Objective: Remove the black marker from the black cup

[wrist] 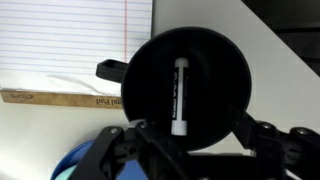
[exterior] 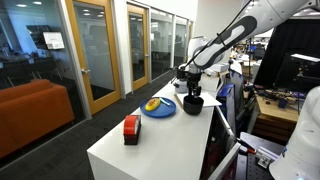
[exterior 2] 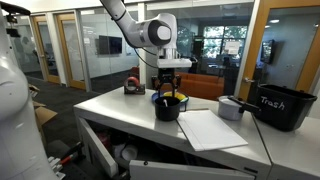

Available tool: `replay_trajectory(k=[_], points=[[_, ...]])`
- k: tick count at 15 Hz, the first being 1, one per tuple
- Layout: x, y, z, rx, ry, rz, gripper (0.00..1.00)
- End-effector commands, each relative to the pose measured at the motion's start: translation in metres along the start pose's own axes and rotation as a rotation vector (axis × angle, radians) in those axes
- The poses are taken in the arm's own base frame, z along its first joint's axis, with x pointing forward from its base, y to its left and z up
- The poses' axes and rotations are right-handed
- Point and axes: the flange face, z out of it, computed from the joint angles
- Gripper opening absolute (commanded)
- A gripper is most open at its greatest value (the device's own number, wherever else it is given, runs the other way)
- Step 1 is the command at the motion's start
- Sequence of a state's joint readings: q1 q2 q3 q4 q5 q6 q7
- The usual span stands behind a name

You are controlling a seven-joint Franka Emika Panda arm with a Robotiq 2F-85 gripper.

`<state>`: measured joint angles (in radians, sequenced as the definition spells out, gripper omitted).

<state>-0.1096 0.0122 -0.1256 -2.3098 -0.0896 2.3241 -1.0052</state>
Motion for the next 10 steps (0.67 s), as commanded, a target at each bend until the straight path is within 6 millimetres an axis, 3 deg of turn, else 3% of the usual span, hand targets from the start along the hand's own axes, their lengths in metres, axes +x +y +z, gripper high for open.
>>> replay_trajectory(k=[1,6,7,8,10], points=[[0.001,0.000,0.002,-0.024,0.056,-0.024,0.77],[0.001,-0.002,0.014,-0.011,0.101,-0.036,0.72],[0.000,-0.002,0.016,-0.008,0.107,-0.037,0.55],[0.000,-0.002,0.017,-0.006,0.114,-0.039,0.62],[-0.003,-0.002,0.020,-0.004,0.127,-0.044,0.63]])
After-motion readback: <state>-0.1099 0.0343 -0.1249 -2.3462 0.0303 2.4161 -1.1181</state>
